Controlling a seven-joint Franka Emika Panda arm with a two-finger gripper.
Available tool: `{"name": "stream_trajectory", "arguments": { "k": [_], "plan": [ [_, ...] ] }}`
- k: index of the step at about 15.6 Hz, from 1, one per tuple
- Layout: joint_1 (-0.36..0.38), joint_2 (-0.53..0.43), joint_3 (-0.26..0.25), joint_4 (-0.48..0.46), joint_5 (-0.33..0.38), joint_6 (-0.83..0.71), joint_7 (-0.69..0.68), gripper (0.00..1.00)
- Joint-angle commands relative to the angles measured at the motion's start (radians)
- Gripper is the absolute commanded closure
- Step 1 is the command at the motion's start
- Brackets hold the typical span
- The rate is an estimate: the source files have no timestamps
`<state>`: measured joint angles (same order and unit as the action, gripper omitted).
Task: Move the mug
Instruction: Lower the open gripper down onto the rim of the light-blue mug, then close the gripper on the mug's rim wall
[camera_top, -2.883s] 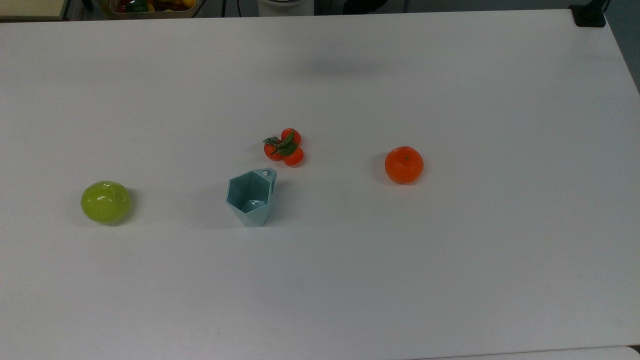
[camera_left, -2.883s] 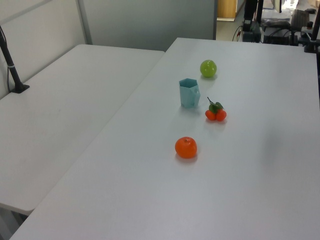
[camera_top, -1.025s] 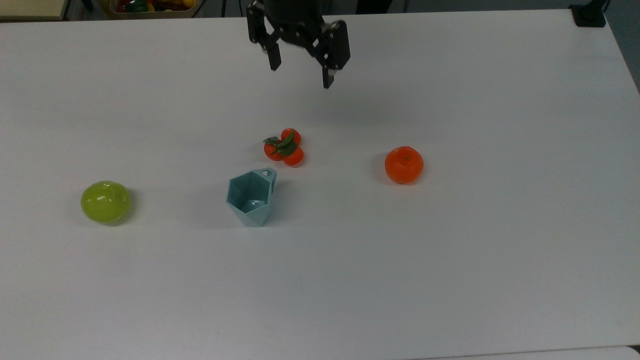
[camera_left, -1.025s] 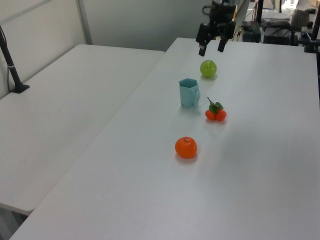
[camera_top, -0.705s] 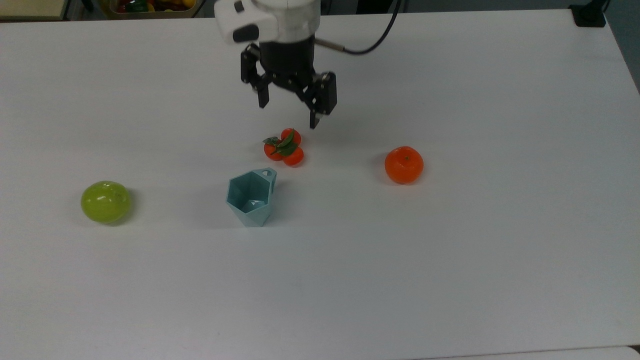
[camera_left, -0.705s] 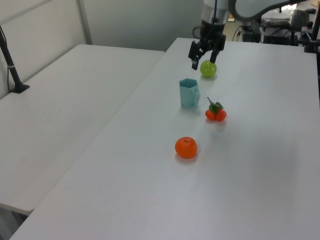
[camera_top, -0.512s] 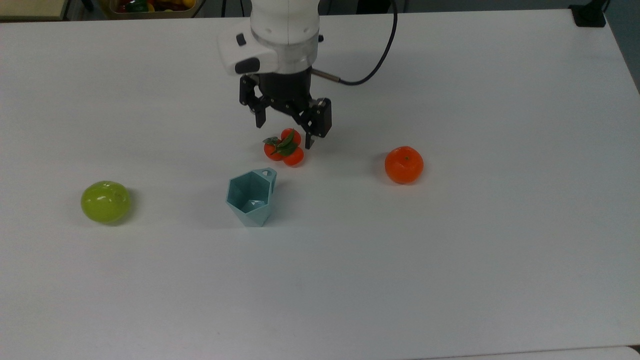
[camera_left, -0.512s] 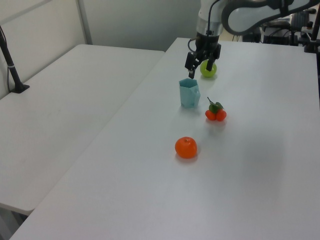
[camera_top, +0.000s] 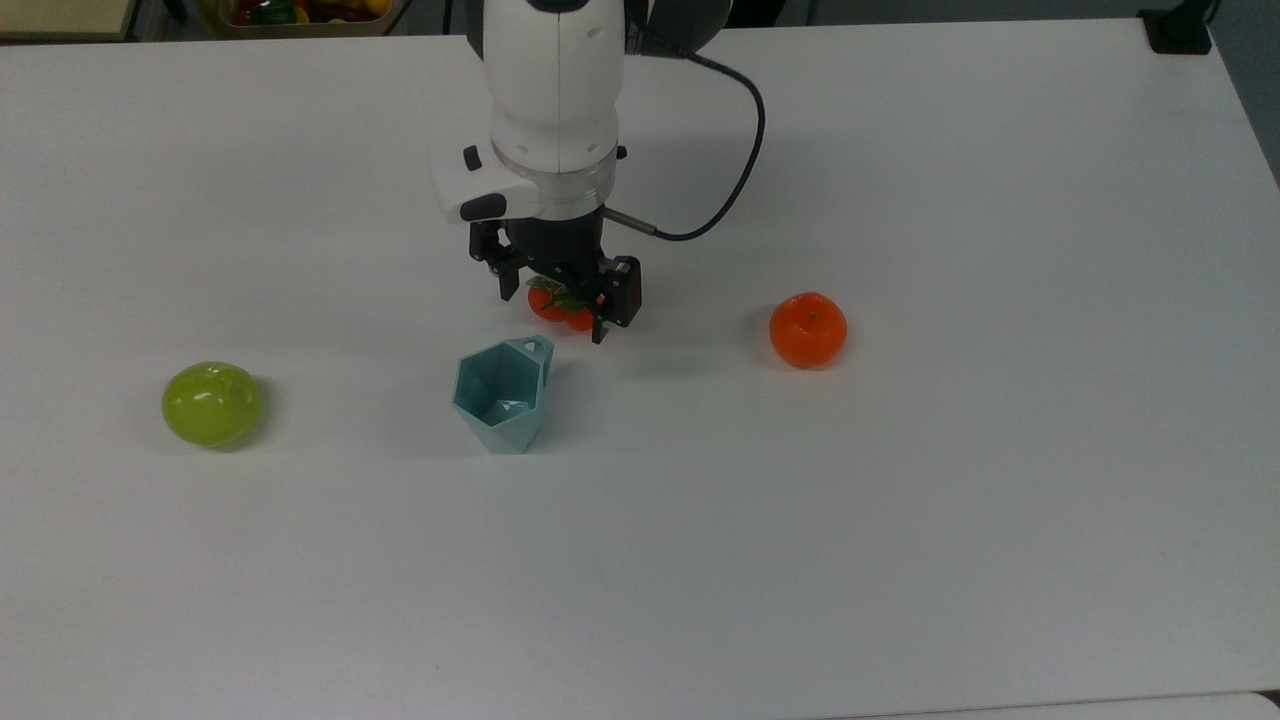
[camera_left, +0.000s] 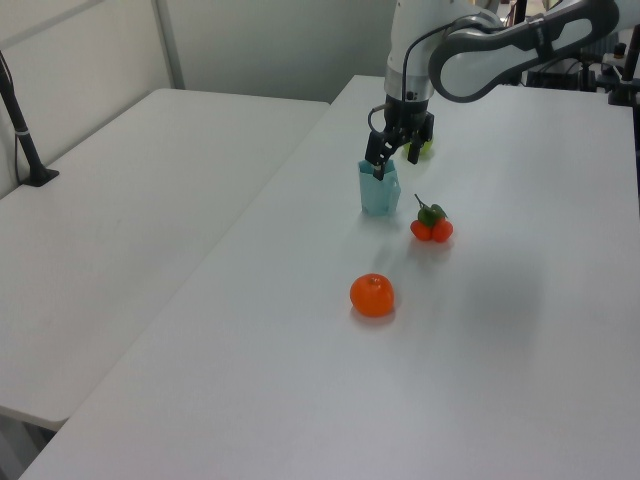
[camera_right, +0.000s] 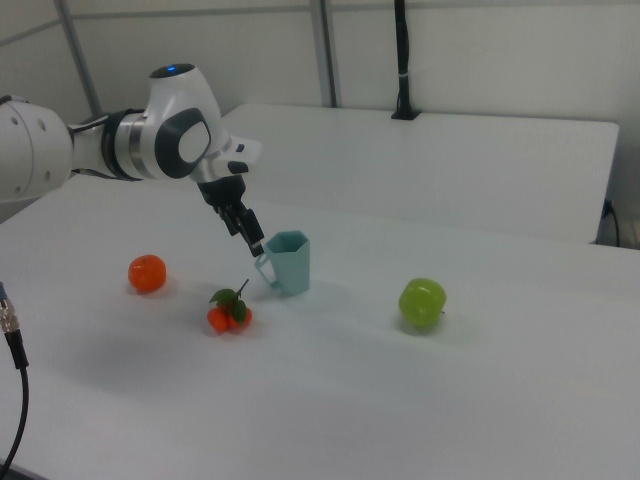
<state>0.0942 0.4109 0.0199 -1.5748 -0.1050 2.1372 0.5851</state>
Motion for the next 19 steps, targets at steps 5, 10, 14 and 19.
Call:
{"name": "stream_trajectory", "arguments": {
  "k": [5,10,14,19],
  "plan": [
    [-0.016,0.074,-0.006,0.002,-0.048,0.079,0.024,0.00],
    [-0.018,0.100,-0.006,-0.011,-0.073,0.124,0.019,0.12],
    [-0.018,0.101,-0.006,-0.019,-0.082,0.125,0.018,0.43],
    [-0.014,0.101,-0.006,-0.028,-0.085,0.125,0.013,0.58]
  ]
}}
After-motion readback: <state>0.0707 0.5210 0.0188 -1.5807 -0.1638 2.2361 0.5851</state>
